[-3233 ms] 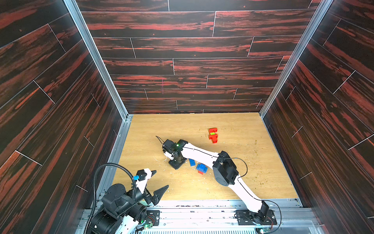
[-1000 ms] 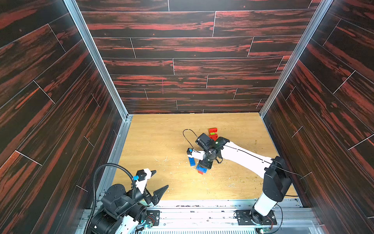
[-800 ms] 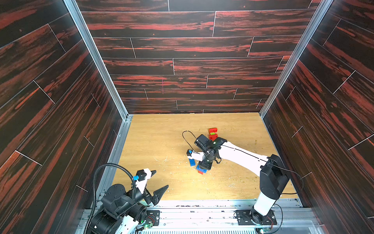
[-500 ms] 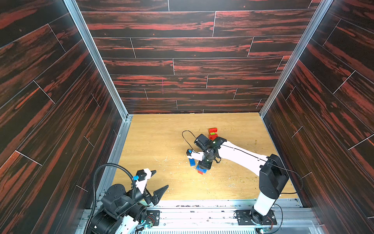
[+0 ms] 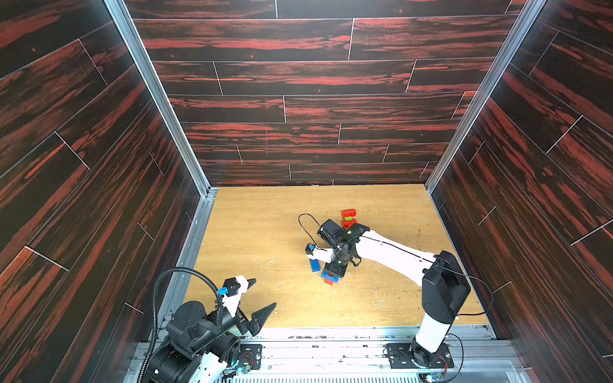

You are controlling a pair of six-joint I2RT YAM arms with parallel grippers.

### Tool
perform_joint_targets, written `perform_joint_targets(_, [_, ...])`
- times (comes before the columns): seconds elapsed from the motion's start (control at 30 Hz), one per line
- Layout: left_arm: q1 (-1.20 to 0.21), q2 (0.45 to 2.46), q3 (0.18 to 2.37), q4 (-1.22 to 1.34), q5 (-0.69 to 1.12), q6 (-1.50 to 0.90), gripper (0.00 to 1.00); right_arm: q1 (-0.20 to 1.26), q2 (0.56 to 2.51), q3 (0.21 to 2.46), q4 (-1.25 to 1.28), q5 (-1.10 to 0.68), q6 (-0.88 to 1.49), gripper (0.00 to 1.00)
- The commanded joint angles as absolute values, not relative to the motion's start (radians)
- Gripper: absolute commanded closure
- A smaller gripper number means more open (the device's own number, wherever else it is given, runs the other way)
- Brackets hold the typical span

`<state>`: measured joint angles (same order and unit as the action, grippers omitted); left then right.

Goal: Assemble the letter f with lego
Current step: Assemble the lego brick with the lego brick.

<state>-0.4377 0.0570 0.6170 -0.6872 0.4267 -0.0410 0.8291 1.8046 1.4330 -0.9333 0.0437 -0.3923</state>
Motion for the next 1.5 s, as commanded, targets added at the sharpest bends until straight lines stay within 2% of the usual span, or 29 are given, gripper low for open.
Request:
perform_joint_targets(0.0, [-0.434, 0.055, 0.616, -0.695, 0.43, -0.028, 0.0, 0.825, 1.839, 1.426, -0.951, 0.031, -0.381, 0.77])
perform_joint_targets(0.53, [-0.434, 0.059, 0.616, -0.694, 0.428, -0.029, 0.0, 0.813, 1.882, 1.259, -0.869, -0.038, -0.451, 0.77])
perform_joint_targets(0.87, [-0.435, 0.064, 0.614, -0.693, 0.428, -0.03, 0.0, 0.816, 1.944, 1.235, -0.894, 0.012, -0.466, 0.77])
perform_joint_targets(1.17, [-0.434, 0.064, 0.614, -0.695, 0.43, -0.029, 0.0, 0.819, 1.874, 1.235, -0.869, 0.008, -0.46, 0.76])
perform_joint_targets(1.47, [-0.435, 0.061, 0.614, -0.694, 0.431, -0.029, 0.0, 0.831, 1.786, 1.282, -0.835, -0.048, -0.477, 0.71])
